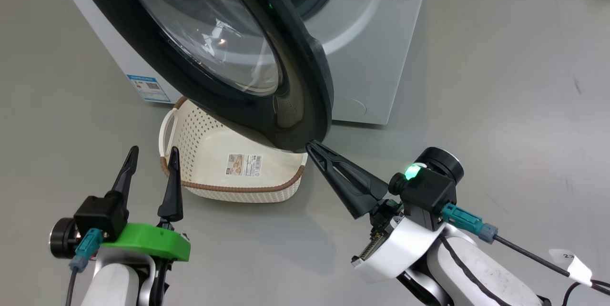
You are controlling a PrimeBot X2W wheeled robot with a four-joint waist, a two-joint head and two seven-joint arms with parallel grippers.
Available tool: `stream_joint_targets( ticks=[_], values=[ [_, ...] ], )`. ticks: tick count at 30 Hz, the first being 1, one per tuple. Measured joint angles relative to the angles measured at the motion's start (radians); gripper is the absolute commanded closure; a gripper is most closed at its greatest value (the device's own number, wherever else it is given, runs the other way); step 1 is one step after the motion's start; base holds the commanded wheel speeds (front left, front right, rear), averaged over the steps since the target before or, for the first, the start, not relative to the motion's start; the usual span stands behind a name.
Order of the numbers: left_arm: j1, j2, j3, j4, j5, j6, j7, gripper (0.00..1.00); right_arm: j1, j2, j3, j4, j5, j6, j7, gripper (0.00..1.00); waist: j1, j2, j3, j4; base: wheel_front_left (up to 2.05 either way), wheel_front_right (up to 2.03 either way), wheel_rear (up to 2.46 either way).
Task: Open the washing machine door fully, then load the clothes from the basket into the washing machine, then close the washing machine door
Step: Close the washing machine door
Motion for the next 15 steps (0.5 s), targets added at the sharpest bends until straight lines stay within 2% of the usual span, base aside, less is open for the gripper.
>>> stream_joint_targets(
  ticks=[15],
  values=[
    [-0.143,-0.019,-0.039,-0.039,-0.038,-0.006,0.0,0.0,-0.113,-0.042,-0.088,0.072,0.007,0.0,0.045,1.0,0.0,0.0,0.167,0.092,0.0,0.0,0.0]
  ],
)
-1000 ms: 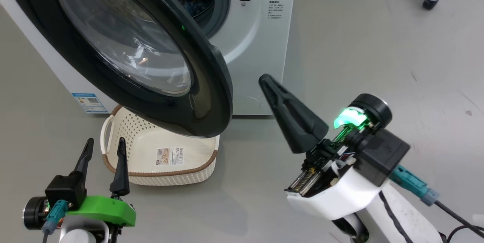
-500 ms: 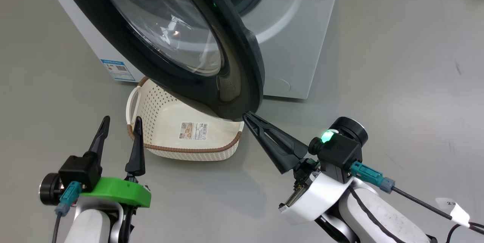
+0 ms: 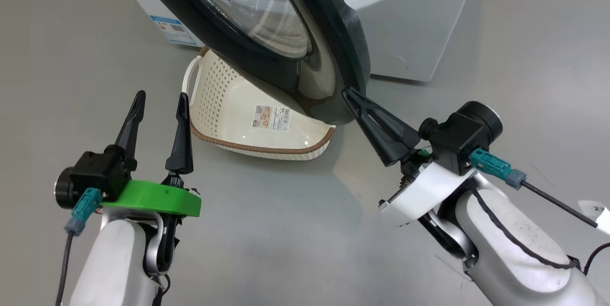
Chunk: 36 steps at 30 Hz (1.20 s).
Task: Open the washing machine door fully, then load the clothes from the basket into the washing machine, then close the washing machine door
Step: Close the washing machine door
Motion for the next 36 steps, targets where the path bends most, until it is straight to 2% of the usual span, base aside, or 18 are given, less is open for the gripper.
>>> stream_joint_targets(
  ticks=[12,17,31,36],
  values=[
    [-0.046,-0.011,-0.002,0.006,-0.049,-0.003,0.0,0.0,-0.077,-0.033,-0.015,0.077,0.014,0.003,-0.004,1.0,0.0,0.0,0.108,0.076,0.0,0.0,0.0],
    [-0.047,-0.011,-0.004,0.008,-0.058,-0.003,0.0,0.0,-0.094,-0.033,-0.055,0.114,0.021,0.009,-0.028,1.0,0.0,0.0,0.128,0.097,0.0,0.0,0.0],
    [-0.086,-0.012,-0.04,-0.023,-0.081,-0.003,0.0,0.0,-0.289,-0.044,-0.192,0.177,0.007,-0.052,-0.055,1.0,0.0,0.0,0.208,0.1,0.0,0.0,0.0],
    [-0.125,-0.015,-0.068,-0.041,-0.105,-0.003,0.0,0.0,-0.406,-0.059,-0.217,0.213,-0.012,-0.056,-0.05,1.0,0.0001,0.0,0.258,0.102,0.0,0.0,0.0]
  ],
)
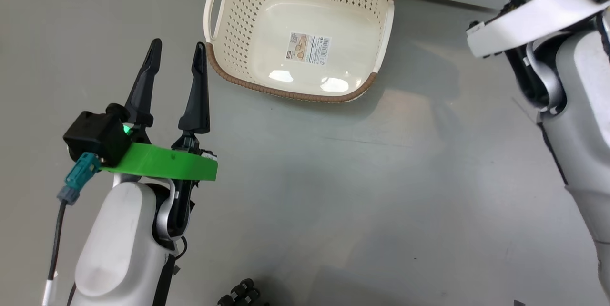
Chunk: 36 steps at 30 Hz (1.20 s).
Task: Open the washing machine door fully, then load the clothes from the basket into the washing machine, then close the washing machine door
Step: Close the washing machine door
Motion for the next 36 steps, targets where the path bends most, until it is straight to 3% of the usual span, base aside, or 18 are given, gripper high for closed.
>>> stream_joint_targets(
  ticks=[10,14,36],
  values=[
    [-0.057,-0.001,-0.021,-0.023,-0.013,0.0,0.0,0.0,-0.202,-0.001,-0.032,0.075,-0.031,-0.009,0.008,1.0,0.0,0.0,0.088,0.007,0.0,0.0,0.0],
    [-0.072,-0.002,-0.031,-0.022,-0.02,0.0,-0.001,0.0,-0.237,0.027,-0.03,0.106,-0.034,-0.007,-0.007,1.0,0.0,0.0,0.116,0.01,0.0,0.0,0.0],
    [-0.086,-0.002,-0.025,0.005,-0.025,0.0,-0.001,0.0,-0.284,0.068,-0.005,0.29,-0.044,0.015,-0.068,1.0,0.0,0.0,0.107,-0.003,0.0,0.0,0.0]
  ],
)
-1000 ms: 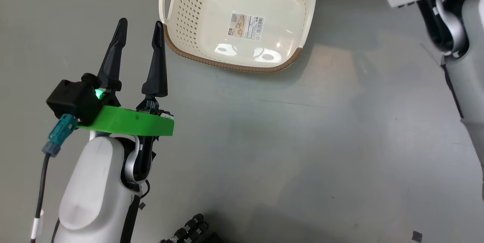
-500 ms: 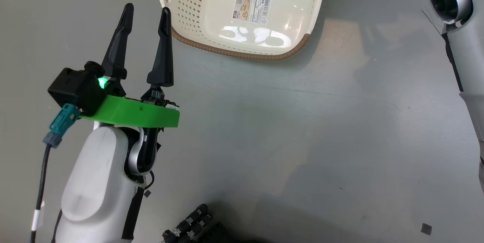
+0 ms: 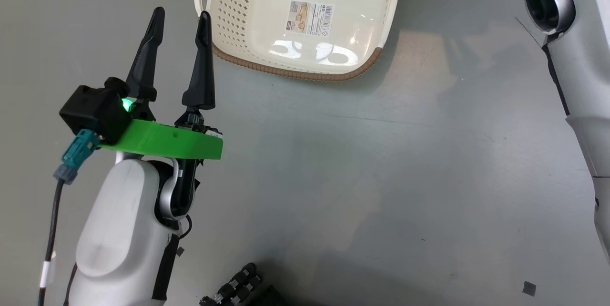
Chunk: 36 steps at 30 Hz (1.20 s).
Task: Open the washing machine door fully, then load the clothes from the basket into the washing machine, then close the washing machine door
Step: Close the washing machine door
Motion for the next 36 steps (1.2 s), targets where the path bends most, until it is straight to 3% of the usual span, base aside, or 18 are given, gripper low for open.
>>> stream_joint_targets(
  ticks=[21,36],
  values=[
    [0.004,0.0,0.063,0.039,0.079,0.0,0.0,0.0,0.035,0.022,0.002,0.11,0.029,0.021,-0.039,1.0,-0.0001,0.0,-0.1,-0.064,0.0,0.0,0.0],
    [0.074,0.0,0.118,0.071,0.126,0.0,0.0,0.0,0.157,0.046,0.028,0.151,0.045,0.031,-0.042,1.0,-0.0001,0.0,-0.22,-0.129,0.0,0.0,0.0]
  ],
)
